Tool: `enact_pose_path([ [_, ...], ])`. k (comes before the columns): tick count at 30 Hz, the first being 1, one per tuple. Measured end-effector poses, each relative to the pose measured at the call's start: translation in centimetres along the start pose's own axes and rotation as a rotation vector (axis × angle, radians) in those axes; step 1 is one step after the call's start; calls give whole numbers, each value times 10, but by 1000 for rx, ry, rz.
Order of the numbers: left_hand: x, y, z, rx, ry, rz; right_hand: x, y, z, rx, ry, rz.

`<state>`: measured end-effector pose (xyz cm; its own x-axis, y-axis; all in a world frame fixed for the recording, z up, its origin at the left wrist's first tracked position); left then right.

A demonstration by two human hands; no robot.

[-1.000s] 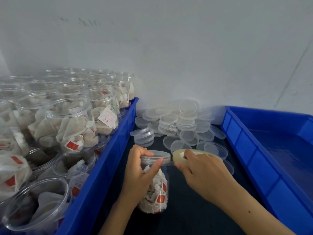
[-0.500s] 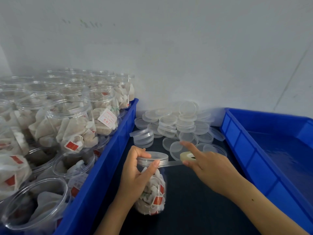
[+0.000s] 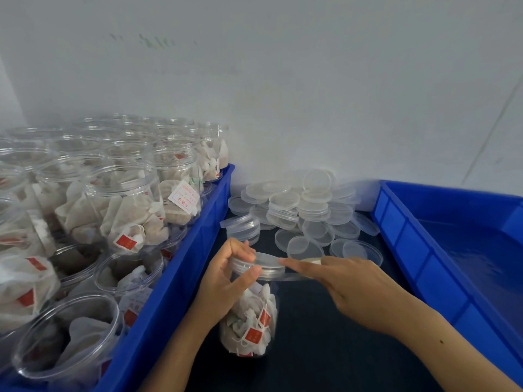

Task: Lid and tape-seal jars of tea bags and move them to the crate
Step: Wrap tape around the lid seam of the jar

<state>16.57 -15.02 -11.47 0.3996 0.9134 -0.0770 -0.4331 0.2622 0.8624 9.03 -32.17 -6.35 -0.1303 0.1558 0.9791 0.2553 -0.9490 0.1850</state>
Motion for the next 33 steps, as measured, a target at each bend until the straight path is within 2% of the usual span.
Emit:
enact_pose_path([
  [1, -2, 7, -2, -39, -24, 53, 0, 1, 0, 0, -14, -2],
  [3, -4, 22, -7, -176, -34, 317, 1, 1, -1, 1, -20, 1],
  [5, -8, 33, -15, -313, 12, 576, 1, -2, -3, 14, -6, 18],
  [6, -11, 35, -19, -344, 51, 629, 1, -5, -4, 22, 5, 33],
  [10, -9, 40, -33, -322, 292, 477, 0, -14, -5, 46, 45, 93],
  [12, -6, 39, -33, -282, 356, 395, 0, -18, -4, 48, 65, 117],
  [17, -1, 25, -26, -156, 297, 415, 1, -23, 2, 30, 87, 97],
  [24, 14, 8, -18, 62, 349, 299, 1, -26, 11, -13, 105, 109],
  [33, 17, 8, -16, 22, 408, 255, 0, -23, 29, -22, 91, 56],
])
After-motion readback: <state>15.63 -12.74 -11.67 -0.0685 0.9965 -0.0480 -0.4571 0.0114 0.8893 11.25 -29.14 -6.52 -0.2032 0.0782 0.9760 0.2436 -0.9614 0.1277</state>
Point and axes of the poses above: each hand's wrist, its own z-axis towards the middle knuckle, its own x-axis out of the back of the hand, y = z × x, the point moved 7 cm from there along z, towards the middle knuckle, and after that the axes turned 8 degrees about -z, right-handed, at the moved point
